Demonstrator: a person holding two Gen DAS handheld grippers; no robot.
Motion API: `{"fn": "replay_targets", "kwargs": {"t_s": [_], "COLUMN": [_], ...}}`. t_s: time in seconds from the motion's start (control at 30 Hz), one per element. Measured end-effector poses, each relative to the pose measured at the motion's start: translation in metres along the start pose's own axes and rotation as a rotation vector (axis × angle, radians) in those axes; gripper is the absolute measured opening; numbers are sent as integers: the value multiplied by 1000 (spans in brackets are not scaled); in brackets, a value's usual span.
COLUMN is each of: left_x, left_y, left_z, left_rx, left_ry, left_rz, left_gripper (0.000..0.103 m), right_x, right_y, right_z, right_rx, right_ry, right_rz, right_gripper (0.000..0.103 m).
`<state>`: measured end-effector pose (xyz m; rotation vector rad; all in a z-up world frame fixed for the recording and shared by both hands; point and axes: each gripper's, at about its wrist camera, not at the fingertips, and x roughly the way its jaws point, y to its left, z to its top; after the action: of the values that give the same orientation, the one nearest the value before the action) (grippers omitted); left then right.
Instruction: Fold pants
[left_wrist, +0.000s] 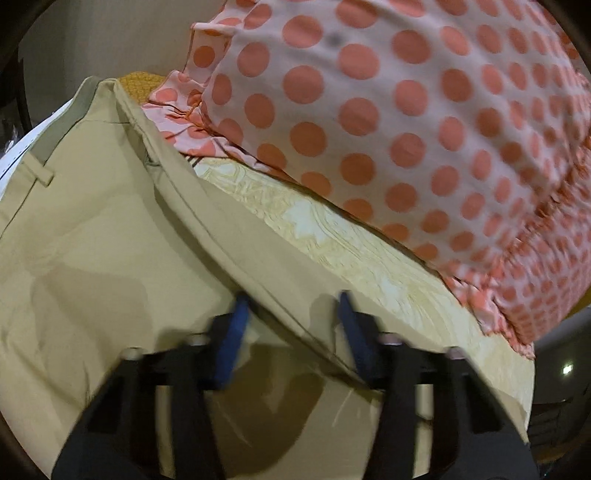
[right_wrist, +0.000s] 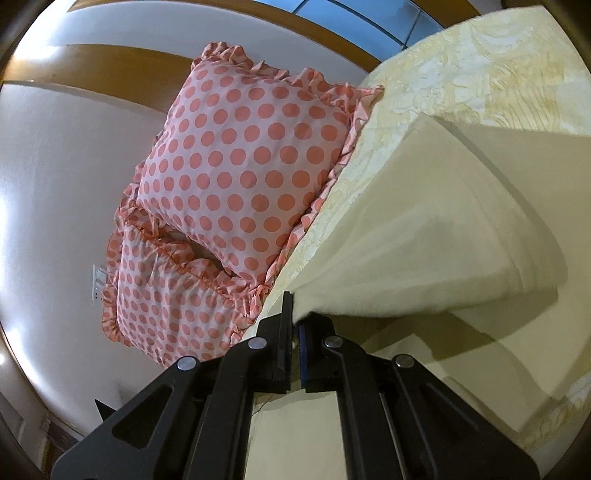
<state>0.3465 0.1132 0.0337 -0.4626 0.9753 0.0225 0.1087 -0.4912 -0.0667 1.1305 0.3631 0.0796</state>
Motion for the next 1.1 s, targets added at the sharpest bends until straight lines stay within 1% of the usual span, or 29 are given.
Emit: {"fn": "replay_targets", "kwargs": {"t_s": [0.03,0.07,0.1,0.17,0.2,0.23,0.27,0.3,0.33,0.37,0.4,0.43,0.5,0.6,0.67,0.7,0.77,0.8,0.83,0.87,0.93,1.0,1.03,1.1], "left_x": [4,4,-5,-27,-53,-74,-100,-119,-140,-158,-168,-177,-180,-175,-176,-177,-177,-177,-179,-181,-189,-199,-205,-212], "left_y": [2,5,9,9,9,10,13,16,22,28,33,42,56,74,80,81,80,81,82,82,86,90,92,95], "left_z": [2,3,-1,-10,-24,-36,-56,-71,-94,-119,-136,-159,-192,-230,-242,-250,-256,-259,-262,-264,-268,-270,-271,-272], "left_rx": [-4,-17,-38,-4,34,56,83,100,119,135,141,144,130,97,87,90,114,120,126,129,135,136,140,137], "left_ry": [8,12,-12,-57,-106,-139,-176,-199,-221,-233,-234,-225,-204,-165,-166,-181,-190,-195,-205,-213,-237,-274,-289,-304], "left_rz": [0,-13,-38,-53,-63,-77,-98,-111,-118,-121,-121,-116,-101,-85,-81,-79,-68,-62,-56,-54,-70,-54,-65,-76], "left_gripper": [8,7,4,3,3,3,3,3,4,4,4,5,5,4,5,4,5,11,17,18,25,40,41,41], "right_x": [1,1,1,-4,-10,-15,-21,-28,-37,-44,-49,-56,-66,-76,-80,-82,-83,-84,-88,-94,-109,-116,-117,-113], "right_y": [2,3,3,5,7,7,8,9,9,7,6,3,-3,-10,-16,-20,-20,-19,-17,-17,-18,-21,-28,-41], "right_z": [1,2,3,5,6,6,7,7,7,6,5,3,-3,-12,-15,-17,-20,-22,-23,-23,-21,-18,-13,-7], "right_rx": [-8,-12,-13,-21,-29,-38,-53,-68,-86,-98,-106,-119,-135,-154,-151,-146,-179,-200,-214,-217,-225,-236,-226,-194], "right_ry": [1,4,6,3,-4,-12,-23,-33,-43,-49,-52,-56,-54,-50,-48,-46,-39,-35,-47,-72,-158,-208,-221,-219], "right_rz": [-1,1,2,5,6,4,-6,-19,-39,-57,-72,-95,-129,-179,-209,-222,-269,-298,-331,-369,-425,-469,-495,-517], "right_gripper": [3,3,3,3,3,3,3,3,3,3,3,3,3,3,3,3,3,3,12,30,56,56,56,55]}}
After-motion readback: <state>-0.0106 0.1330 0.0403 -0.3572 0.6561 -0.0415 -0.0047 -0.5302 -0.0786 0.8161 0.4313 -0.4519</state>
